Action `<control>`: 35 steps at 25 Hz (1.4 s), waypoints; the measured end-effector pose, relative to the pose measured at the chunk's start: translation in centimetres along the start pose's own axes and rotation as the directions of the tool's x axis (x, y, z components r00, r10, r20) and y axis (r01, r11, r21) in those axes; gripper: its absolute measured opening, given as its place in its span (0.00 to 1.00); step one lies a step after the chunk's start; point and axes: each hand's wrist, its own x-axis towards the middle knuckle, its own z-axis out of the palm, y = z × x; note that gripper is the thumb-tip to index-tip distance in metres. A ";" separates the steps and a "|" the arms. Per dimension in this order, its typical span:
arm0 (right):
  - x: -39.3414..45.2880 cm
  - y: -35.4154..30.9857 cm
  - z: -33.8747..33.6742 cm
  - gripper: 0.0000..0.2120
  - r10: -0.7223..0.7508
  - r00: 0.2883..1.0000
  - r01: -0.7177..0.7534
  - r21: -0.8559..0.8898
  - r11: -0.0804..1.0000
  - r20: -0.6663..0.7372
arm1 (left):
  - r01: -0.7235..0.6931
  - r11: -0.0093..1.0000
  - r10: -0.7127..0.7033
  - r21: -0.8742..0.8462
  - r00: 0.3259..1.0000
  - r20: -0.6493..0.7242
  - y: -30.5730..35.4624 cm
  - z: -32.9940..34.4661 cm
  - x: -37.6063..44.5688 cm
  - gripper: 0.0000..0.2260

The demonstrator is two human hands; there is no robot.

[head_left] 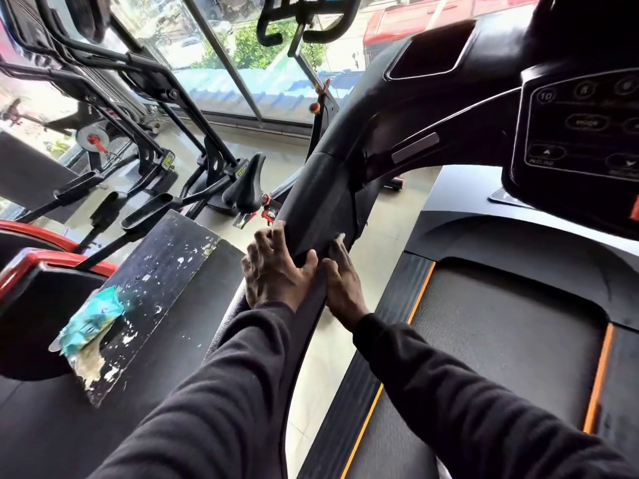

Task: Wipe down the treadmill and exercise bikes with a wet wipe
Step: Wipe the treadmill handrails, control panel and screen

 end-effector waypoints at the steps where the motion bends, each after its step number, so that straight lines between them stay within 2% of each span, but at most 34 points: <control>1: 0.1 0.0 0.1 0.32 -0.073 0.997 0.073 0.004 0.997 -0.012 | 0.019 1.000 -0.019 -0.001 1.000 0.015 0.1 0.0 0.1 0.31; 3: 0.7 0.4 0.1 0.33 -0.095 0.995 0.095 -0.004 0.995 0.014 | 0.017 1.000 -0.017 0.015 1.000 0.007 0.2 -0.1 0.0 0.31; 6: 1.1 0.5 -0.2 0.35 0.060 0.998 -0.061 0.007 0.998 0.032 | -0.013 1.000 0.013 0.016 1.000 -0.022 0.1 -0.1 -0.2 0.30; 10: 0.5 -0.7 -0.2 0.29 -0.136 0.991 0.136 0.005 0.991 -0.015 | 0.039 0.999 -0.038 -0.021 0.998 0.041 0.1 -0.4 0.3 0.29; 12: 0.5 -0.3 -0.1 0.26 -0.054 0.998 0.053 0.034 0.998 0.023 | 0.044 0.999 -0.043 -0.026 0.998 0.041 0.2 -0.5 0.0 0.28; 14: 0.3 -0.8 -0.2 0.22 0.023 1.000 -0.023 0.056 0.998 -0.002 | 0.031 0.999 -0.029 -0.040 0.998 0.051 0.1 -0.6 0.0 0.29; 17: -0.2 -2.5 0.1 0.26 -0.131 0.990 0.131 0.009 0.991 -0.047 | 0.034 0.998 -0.030 -0.057 0.997 0.071 -0.1 -0.7 0.3 0.31; 18: 0.0 -2.1 0.1 0.25 -0.139 0.989 0.139 0.006 0.990 -0.041 | 0.029 0.998 -0.024 -0.057 0.997 0.072 0.0 -0.6 0.3 0.31; 20: 0.9 -0.9 0.2 0.16 -0.034 0.999 0.034 0.064 0.997 0.002 | 0.024 0.998 -0.021 -0.050 0.997 0.072 -0.1 -0.3 0.4 0.31; 21: 1.2 -0.3 0.3 0.15 -0.003 1.000 0.003 0.066 0.998 -0.001 | 0.023 0.999 -0.020 -0.048 0.998 0.066 -0.1 -0.2 0.3 0.31; 23: 0.4 -1.2 0.7 0.20 -0.028 0.996 0.032 0.050 0.998 -0.082 | -0.008 0.999 0.010 -0.054 0.999 0.037 -0.2 -0.1 0.1 0.29; 24: -0.1 -1.6 1.0 0.25 -0.092 0.990 0.097 0.044 0.994 -0.108 | -0.024 0.998 0.026 -0.052 0.999 0.044 -0.1 -0.1 0.4 0.29; 26: 0.3 -1.5 1.0 0.29 -0.165 0.982 0.170 0.052 0.984 -0.089 | -0.035 0.998 0.039 -0.060 0.997 0.073 0.4 0.1 1.2 0.31; 30: 2.0 0.3 -0.1 0.29 0.039 0.999 -0.035 0.218 0.975 -0.011 | -0.087 0.995 0.090 -0.056 0.995 0.049 1.6 0.2 2.5 0.34; 31: 1.8 -0.5 -0.2 0.28 0.030 0.999 -0.025 0.243 0.970 -0.018 | -0.080 0.995 0.083 -0.058 0.995 0.050 1.7 0.2 2.7 0.34; 33: 1.7 -0.5 0.0 0.27 -0.054 0.997 0.062 0.187 0.980 -0.051 | -0.063 0.996 0.066 -0.063 0.997 0.044 1.8 0.2 2.7 0.34; 35: 2.1 0.1 -0.2 0.25 -0.073 0.997 0.075 0.190 0.979 -0.019 | -0.068 0.996 0.070 -0.054 0.997 0.039 1.9 0.0 2.6 0.34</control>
